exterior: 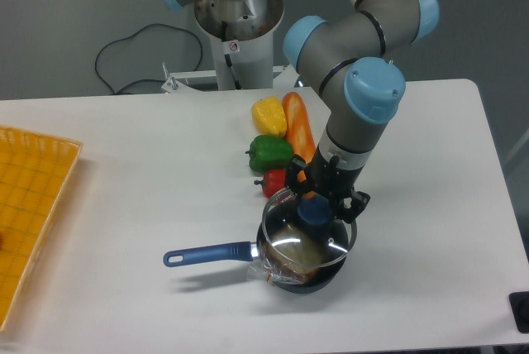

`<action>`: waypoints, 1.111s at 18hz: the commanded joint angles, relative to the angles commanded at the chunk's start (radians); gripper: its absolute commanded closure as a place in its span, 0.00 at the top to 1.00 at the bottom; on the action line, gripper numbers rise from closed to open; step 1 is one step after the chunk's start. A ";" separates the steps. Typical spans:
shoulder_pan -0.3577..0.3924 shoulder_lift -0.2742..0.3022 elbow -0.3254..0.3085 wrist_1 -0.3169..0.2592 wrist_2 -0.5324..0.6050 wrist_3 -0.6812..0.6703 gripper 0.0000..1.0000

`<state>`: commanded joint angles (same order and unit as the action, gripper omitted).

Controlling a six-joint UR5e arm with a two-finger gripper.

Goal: Close the pot lid
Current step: 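Carry the glass lid over the dark frying pan with bread, then lower the glass lid onto the pan rim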

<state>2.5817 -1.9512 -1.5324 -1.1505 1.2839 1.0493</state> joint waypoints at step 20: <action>-0.020 -0.029 0.000 0.046 0.002 -0.023 0.53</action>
<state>2.5617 -1.9804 -1.5324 -1.1045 1.2855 1.0262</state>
